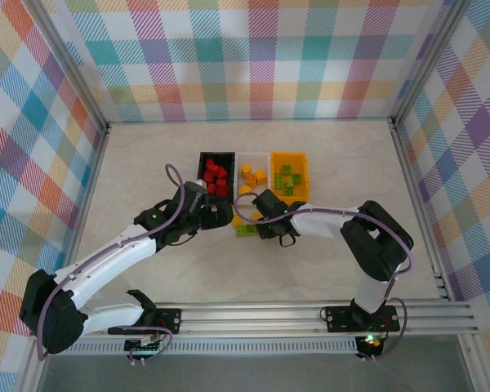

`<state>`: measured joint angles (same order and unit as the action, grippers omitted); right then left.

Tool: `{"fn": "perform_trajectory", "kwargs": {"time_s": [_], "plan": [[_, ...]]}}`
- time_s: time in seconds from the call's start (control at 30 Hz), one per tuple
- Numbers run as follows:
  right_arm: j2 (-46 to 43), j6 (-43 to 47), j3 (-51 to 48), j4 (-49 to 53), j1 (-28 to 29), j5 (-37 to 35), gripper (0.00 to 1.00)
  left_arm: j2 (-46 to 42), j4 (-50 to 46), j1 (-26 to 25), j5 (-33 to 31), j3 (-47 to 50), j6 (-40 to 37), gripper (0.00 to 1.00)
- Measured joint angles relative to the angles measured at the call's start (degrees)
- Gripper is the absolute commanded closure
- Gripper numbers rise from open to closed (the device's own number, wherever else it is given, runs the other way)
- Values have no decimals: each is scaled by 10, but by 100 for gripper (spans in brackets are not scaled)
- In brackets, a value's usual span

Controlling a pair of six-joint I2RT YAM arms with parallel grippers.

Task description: Sort the legos into containers by color

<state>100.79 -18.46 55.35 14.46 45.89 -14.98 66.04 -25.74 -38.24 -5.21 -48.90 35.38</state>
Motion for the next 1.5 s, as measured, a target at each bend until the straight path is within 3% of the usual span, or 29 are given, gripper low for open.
{"fn": "perform_trajectory", "kwargs": {"time_s": [0.2,0.4,0.6,0.7,0.83,0.97,1.07,1.13,1.3,1.5], "plan": [[-27,-1,-25,-9,0,5,66,-2,1,0,0,7,0,0],[-156,-5,-80,17,0,15,66,1,8,0,2,26,2,0],[-246,-3,-59,61,-28,15,67,1,22,0,7,50,5,0],[-228,-1,-20,70,-86,23,67,1,25,0,13,57,8,0],[-139,1,72,77,-152,29,67,1,33,0,14,65,9,0],[-44,2,148,83,-184,33,65,1,35,1,17,69,9,0],[10,4,184,95,-191,33,59,1,35,1,18,73,9,0],[36,7,203,106,-193,32,48,1,35,1,22,75,9,0],[47,9,214,111,-193,35,33,6,35,1,28,75,9,0],[-18,9,176,104,-186,47,30,30,41,1,36,74,2,7]]}}
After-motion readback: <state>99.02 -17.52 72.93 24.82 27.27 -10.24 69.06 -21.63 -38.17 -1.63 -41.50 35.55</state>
